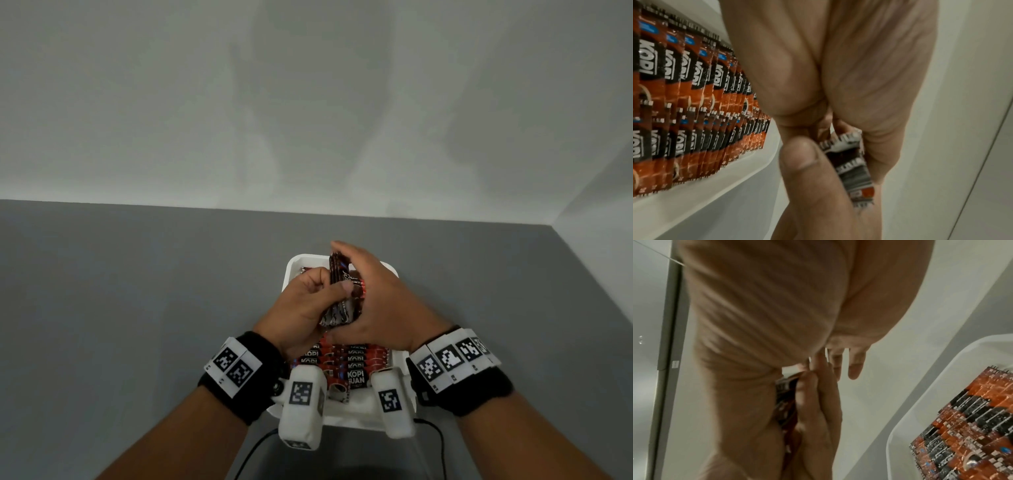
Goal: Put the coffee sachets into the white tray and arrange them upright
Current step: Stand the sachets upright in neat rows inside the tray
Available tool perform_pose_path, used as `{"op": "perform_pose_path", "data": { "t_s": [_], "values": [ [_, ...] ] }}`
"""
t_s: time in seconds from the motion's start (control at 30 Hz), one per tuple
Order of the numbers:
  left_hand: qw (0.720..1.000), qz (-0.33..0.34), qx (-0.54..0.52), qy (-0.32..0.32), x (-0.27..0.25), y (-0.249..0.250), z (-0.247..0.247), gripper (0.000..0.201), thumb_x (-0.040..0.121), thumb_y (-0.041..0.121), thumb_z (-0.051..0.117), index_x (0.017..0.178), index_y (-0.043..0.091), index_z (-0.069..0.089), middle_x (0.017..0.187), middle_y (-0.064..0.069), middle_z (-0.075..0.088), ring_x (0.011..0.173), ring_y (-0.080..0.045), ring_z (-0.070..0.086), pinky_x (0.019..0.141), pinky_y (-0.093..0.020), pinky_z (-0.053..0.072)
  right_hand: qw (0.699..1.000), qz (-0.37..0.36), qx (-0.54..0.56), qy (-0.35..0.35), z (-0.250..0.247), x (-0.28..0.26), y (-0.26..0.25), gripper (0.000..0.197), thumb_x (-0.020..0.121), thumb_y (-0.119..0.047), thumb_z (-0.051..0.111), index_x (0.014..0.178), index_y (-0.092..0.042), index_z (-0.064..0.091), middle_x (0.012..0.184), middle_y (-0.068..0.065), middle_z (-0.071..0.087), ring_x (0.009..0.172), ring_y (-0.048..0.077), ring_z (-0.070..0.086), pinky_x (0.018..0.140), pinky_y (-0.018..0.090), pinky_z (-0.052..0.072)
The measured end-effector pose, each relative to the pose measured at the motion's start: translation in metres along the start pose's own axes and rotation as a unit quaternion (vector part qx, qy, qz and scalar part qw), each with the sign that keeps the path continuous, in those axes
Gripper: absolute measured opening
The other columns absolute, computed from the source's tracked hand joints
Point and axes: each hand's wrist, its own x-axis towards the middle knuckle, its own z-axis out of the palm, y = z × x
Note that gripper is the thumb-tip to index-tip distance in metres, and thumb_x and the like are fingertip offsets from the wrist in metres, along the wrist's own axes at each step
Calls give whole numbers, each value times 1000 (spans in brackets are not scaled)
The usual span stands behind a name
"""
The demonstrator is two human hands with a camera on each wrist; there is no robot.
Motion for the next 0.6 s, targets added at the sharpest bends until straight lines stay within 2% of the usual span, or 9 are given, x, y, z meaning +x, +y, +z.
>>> {"op": "perform_pose_path", "data": {
  "t_s": [0.07, 0.2, 0.27, 0.33, 0.4, 0.43, 0.5, 0.53, 0.6],
  "values": [
    [1000, 0, -18, 9, -1, -1, 1, 37, 88, 19, 71, 108, -4, 51, 88, -21, 62, 69, -23, 67, 64, -31, 58, 1000, -13, 0, -3, 3, 0, 1, 127, 52, -35, 99, 156, -32, 24, 147, -19, 38, 135, -5, 39, 111, 28, 43],
    [999, -1, -27, 22, -1, -4, 4, 29, 94, 19, 67, 111, 1, 52, 90, -22, 63, 72, -24, 69, 65, -32, 59, 1000, -14, 4, 2, 10, 0, 6, 129, 52, -39, 99, 155, -33, 23, 147, -15, 41, 137, 0, 41, 111, 34, 44],
    [999, -6, -24, 28, 0, -3, 5, 24, 94, 14, 67, 111, 1, 56, 97, -24, 65, 79, -27, 70, 70, -35, 61, 1000, -9, 13, -2, 11, 0, 8, 132, 50, -41, 99, 156, -36, 21, 149, -16, 40, 138, 2, 42, 111, 37, 45],
    [1000, -3, 0, 27, -1, 0, 5, 21, 95, 3, 62, 115, -5, 60, 98, -24, 69, 83, -29, 72, 74, -37, 62, 996, 24, 91, -12, 9, -2, 13, 131, 50, -41, 100, 154, -43, 21, 147, -17, 42, 132, 5, 51, 107, 38, 50],
    [999, 9, 26, 45, 2, 2, 2, 21, 93, -2, 61, 114, -7, 64, 100, -25, 71, 87, -32, 71, 81, -41, 61, 979, 64, 194, 23, 9, -4, 16, 111, 59, -45, 95, 150, -46, 31, 138, -12, 52, 121, 6, 62, 99, 37, 55],
    [997, 20, 31, 61, 2, 3, 2, 23, 92, -1, 64, 114, -7, 65, 104, -28, 70, 92, -36, 69, 87, -48, 57, 968, 83, 230, 59, 9, -4, 18, 97, 66, -45, 91, 147, -41, 39, 132, -9, 58, 115, 7, 65, 95, 36, 57],
    [995, 35, 37, 89, 4, 3, 0, 28, 90, 3, 69, 116, -6, 66, 115, -38, 65, 99, -45, 61, 95, -65, 46, 946, 115, 281, 115, 11, -3, 19, 61, 78, -26, 87, 131, -29, 58, 114, 2, 67, 98, 14, 72, 83, 37, 61],
    [993, 40, 41, 103, 4, 3, -1, 29, 90, 3, 71, 117, -5, 66, 118, -41, 62, 99, -47, 59, 95, -69, 43, 938, 127, 298, 122, 13, -3, 19, 49, 80, -14, 85, 123, -24, 62, 105, 9, 70, 89, 19, 72, 76, 39, 62],
    [990, 47, 42, 126, 4, 0, -1, 30, 89, 0, 71, 117, -6, 64, 118, -42, 61, 98, -48, 63, 93, -66, 47, 932, 136, 318, 112, 19, -4, 19, 41, 81, -2, 81, 115, -16, 66, 95, 19, 72, 81, 26, 72, 70, 41, 61]
  ]
}}
